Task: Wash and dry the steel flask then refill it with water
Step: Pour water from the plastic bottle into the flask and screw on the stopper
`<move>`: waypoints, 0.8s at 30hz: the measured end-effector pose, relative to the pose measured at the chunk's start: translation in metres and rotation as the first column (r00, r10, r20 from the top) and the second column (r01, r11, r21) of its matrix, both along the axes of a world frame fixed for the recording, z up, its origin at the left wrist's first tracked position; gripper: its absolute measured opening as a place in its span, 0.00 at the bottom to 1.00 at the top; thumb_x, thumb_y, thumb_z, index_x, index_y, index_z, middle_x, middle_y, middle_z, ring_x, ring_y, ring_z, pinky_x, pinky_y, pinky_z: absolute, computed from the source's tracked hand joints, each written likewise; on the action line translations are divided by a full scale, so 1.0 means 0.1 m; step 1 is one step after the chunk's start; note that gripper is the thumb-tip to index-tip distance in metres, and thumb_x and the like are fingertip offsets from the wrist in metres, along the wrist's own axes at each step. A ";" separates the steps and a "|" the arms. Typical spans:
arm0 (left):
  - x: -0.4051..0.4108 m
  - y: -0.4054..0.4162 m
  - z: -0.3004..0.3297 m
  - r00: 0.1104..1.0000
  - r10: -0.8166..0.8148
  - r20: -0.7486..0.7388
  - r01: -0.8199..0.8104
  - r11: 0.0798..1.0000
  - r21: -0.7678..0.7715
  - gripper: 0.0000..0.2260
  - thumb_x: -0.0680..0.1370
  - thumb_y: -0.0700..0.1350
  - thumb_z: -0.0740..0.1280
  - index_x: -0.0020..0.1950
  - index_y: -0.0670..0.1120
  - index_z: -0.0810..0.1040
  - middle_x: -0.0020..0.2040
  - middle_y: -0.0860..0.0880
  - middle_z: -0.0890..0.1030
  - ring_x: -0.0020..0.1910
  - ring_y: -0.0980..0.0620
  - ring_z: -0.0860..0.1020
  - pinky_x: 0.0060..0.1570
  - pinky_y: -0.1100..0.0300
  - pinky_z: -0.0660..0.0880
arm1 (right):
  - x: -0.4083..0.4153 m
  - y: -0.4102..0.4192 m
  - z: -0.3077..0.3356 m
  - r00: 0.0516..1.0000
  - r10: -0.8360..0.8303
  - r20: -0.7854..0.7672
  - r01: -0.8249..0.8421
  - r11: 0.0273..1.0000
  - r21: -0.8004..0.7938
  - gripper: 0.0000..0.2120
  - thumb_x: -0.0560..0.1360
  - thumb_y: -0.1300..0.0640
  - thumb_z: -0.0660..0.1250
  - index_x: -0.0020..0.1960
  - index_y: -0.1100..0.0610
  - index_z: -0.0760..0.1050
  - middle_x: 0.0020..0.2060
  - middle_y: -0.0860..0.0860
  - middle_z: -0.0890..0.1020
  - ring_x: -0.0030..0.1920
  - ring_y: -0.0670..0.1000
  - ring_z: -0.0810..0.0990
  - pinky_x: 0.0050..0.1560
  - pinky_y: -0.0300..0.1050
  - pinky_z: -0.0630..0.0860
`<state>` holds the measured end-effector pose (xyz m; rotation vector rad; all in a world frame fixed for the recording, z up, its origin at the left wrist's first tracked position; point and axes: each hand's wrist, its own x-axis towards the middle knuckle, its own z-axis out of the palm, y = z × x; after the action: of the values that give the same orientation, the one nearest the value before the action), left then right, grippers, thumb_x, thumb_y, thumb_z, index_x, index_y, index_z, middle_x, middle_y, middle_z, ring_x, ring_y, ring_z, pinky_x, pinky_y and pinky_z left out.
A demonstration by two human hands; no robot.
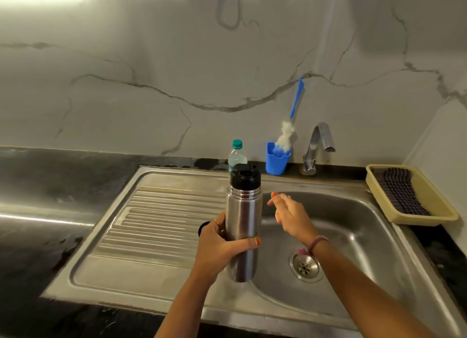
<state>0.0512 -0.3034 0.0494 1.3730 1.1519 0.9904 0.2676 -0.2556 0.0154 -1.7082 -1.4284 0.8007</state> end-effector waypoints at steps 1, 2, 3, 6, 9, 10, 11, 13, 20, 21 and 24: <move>-0.09 0.01 0.01 1.000 0.005 -0.002 -0.005 1.000 0.004 0.27 0.59 0.40 0.83 0.56 0.49 0.81 0.47 0.51 0.86 0.46 0.52 0.85 0.45 0.62 0.80 | -0.08 0.03 -0.04 1.000 0.011 -0.018 -0.011 1.000 -0.018 0.18 0.81 0.41 0.52 0.49 0.50 0.75 0.30 0.50 0.76 0.30 0.46 0.74 0.35 0.42 0.72; -0.18 0.02 0.02 1.000 0.011 -0.002 -0.011 1.000 0.005 0.27 0.60 0.38 0.83 0.56 0.49 0.81 0.47 0.52 0.86 0.46 0.53 0.85 0.45 0.63 0.80 | -0.17 0.05 -0.08 0.999 0.024 -0.038 -0.025 0.999 -0.038 0.18 0.81 0.41 0.52 0.49 0.51 0.75 0.30 0.50 0.76 0.30 0.46 0.74 0.34 0.42 0.71; -0.27 0.02 0.03 1.000 0.020 -0.003 -0.020 1.000 0.006 0.27 0.59 0.39 0.83 0.56 0.49 0.81 0.47 0.52 0.86 0.46 0.53 0.85 0.44 0.64 0.80 | -0.25 0.07 -0.13 0.998 0.036 -0.057 -0.039 0.998 -0.057 0.17 0.81 0.42 0.53 0.49 0.51 0.75 0.31 0.51 0.76 0.30 0.46 0.73 0.34 0.42 0.71; -0.52 0.04 0.04 0.998 0.070 0.001 -0.070 0.997 0.008 0.31 0.54 0.50 0.82 0.56 0.50 0.81 0.47 0.53 0.86 0.47 0.54 0.84 0.44 0.64 0.79 | -0.48 0.12 -0.26 0.994 0.052 -0.094 -0.059 0.996 -0.070 0.13 0.81 0.45 0.57 0.46 0.51 0.74 0.31 0.51 0.77 0.30 0.47 0.73 0.32 0.42 0.73; -0.75 0.08 0.02 0.994 0.112 -0.003 -0.112 0.994 0.005 0.30 0.53 0.48 0.82 0.55 0.51 0.81 0.46 0.54 0.86 0.46 0.56 0.84 0.43 0.64 0.79 | -0.67 0.16 -0.40 0.990 0.073 -0.117 -0.079 0.996 -0.045 0.05 0.80 0.50 0.61 0.48 0.49 0.74 0.38 0.49 0.80 0.37 0.49 0.77 0.37 0.40 0.75; -0.82 0.09 0.01 0.992 0.127 -0.005 -0.127 0.992 0.004 0.29 0.54 0.46 0.82 0.54 0.52 0.81 0.46 0.55 0.86 0.45 0.56 0.84 0.42 0.66 0.79 | -0.73 0.16 -0.46 0.988 0.083 -0.133 -0.089 0.995 -0.042 0.02 0.79 0.52 0.63 0.50 0.49 0.74 0.42 0.50 0.81 0.40 0.49 0.78 0.40 0.40 0.76; -0.89 0.10 0.00 0.990 0.141 -0.006 -0.141 0.990 0.001 0.28 0.55 0.44 0.81 0.54 0.52 0.81 0.45 0.55 0.86 0.45 0.56 0.84 0.41 0.66 0.79 | -0.78 0.16 -0.52 0.984 0.095 -0.148 -0.103 0.994 -0.043 0.04 0.78 0.54 0.64 0.53 0.49 0.74 0.46 0.52 0.80 0.42 0.49 0.77 0.43 0.39 0.76; -1.02 0.13 -0.03 0.986 0.165 -0.009 -0.165 0.986 -0.007 0.27 0.56 0.44 0.81 0.54 0.53 0.80 0.45 0.55 0.86 0.45 0.56 0.84 0.41 0.66 0.79 | -0.89 0.11 -0.61 0.972 0.155 -0.175 -0.167 0.985 -0.054 0.15 0.76 0.57 0.68 0.61 0.51 0.71 0.52 0.55 0.76 0.45 0.48 0.75 0.47 0.34 0.74; -1.25 0.20 -0.09 0.978 0.207 0.000 -0.207 0.977 -0.044 0.32 0.52 0.48 0.83 0.55 0.52 0.81 0.46 0.54 0.86 0.46 0.56 0.84 0.45 0.61 0.78 | -1.20 0.12 -0.77 0.950 0.297 0.098 -0.284 0.950 -0.127 0.52 0.61 0.41 0.78 0.76 0.48 0.53 0.71 0.44 0.63 0.69 0.46 0.64 0.71 0.46 0.62; -1.27 0.20 -0.09 0.977 0.211 0.005 -0.211 0.976 -0.047 0.34 0.50 0.51 0.82 0.55 0.52 0.81 0.46 0.54 0.86 0.46 0.56 0.84 0.44 0.62 0.78 | -1.25 0.14 -0.78 0.946 0.292 0.141 -0.275 0.953 -0.128 0.51 0.60 0.40 0.78 0.75 0.48 0.55 0.72 0.45 0.64 0.70 0.47 0.64 0.72 0.48 0.60; -1.31 0.22 -0.11 0.977 0.213 0.012 -0.212 0.976 -0.054 0.34 0.50 0.51 0.81 0.56 0.53 0.80 0.47 0.55 0.86 0.46 0.56 0.84 0.45 0.62 0.78 | -1.33 0.17 -0.84 0.953 0.249 0.172 -0.234 0.967 -0.105 0.42 0.61 0.41 0.78 0.69 0.45 0.61 0.66 0.45 0.72 0.67 0.49 0.69 0.71 0.50 0.62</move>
<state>-0.0802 -0.2814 0.0384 1.2148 1.3226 1.1134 0.1344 -0.2383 -0.0689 -1.7275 -1.7788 0.8614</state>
